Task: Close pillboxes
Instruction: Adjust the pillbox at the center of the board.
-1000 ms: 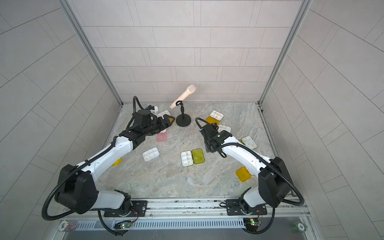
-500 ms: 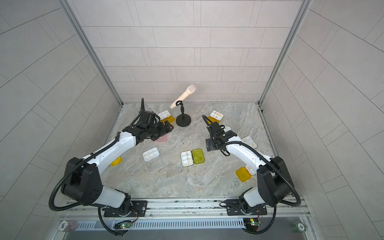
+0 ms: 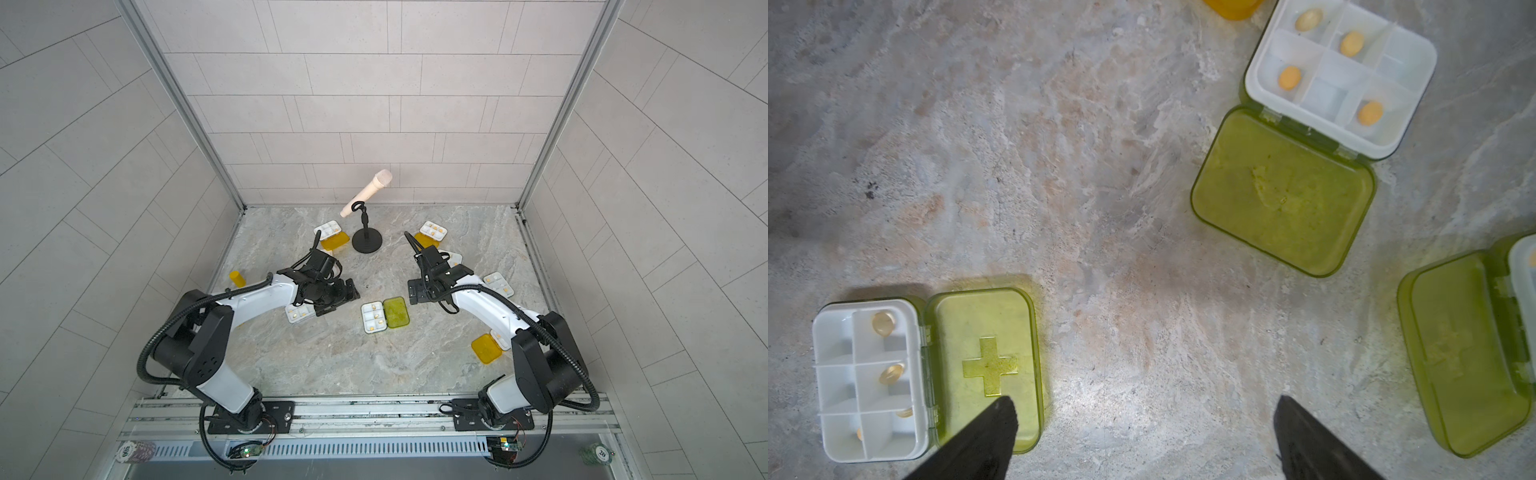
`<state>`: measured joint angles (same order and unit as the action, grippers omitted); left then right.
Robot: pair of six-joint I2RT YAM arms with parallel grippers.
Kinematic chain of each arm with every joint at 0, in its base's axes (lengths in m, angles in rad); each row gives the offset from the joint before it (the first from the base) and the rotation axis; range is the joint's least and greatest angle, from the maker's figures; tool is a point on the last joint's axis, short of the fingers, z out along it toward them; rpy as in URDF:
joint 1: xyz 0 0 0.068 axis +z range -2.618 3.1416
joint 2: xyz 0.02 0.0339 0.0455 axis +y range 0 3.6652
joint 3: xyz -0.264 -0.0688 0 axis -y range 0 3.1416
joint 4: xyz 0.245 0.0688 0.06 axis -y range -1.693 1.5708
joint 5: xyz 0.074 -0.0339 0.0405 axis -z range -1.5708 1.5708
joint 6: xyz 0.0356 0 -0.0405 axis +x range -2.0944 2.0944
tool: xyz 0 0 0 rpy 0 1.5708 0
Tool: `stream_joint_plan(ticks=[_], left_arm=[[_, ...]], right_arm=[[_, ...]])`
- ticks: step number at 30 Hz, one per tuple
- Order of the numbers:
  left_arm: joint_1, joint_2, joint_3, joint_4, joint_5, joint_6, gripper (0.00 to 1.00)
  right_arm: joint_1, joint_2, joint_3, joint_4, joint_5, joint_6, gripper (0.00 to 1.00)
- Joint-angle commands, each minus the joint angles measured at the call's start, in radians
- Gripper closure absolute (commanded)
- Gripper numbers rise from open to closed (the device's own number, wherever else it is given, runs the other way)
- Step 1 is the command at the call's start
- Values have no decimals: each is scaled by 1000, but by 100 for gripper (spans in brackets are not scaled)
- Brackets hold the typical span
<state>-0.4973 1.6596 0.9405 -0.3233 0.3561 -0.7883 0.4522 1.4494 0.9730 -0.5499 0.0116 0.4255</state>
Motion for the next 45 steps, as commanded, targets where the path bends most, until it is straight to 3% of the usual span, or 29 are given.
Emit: stream_joint_plan(ticks=[1,17,34,39,45], left_arm=[[-33,28,24,43,-25,-13,3],[-117,116,64,155,61,-115,2],[-147,188,160,185,96,-119,2],[-140,164,195,83,78,-61,2],[-125,145,321,-175,33,58,2]], right_arm=[[-10,-12,-25,10,-8,-2,2],[-51,-50,-66,12,-16,-2,2],[-67,-70,-91,18,-54,12,3],[-87,-95,-123,20,-129,31,4],[-96,-94,-176,93,-354,70,5]])
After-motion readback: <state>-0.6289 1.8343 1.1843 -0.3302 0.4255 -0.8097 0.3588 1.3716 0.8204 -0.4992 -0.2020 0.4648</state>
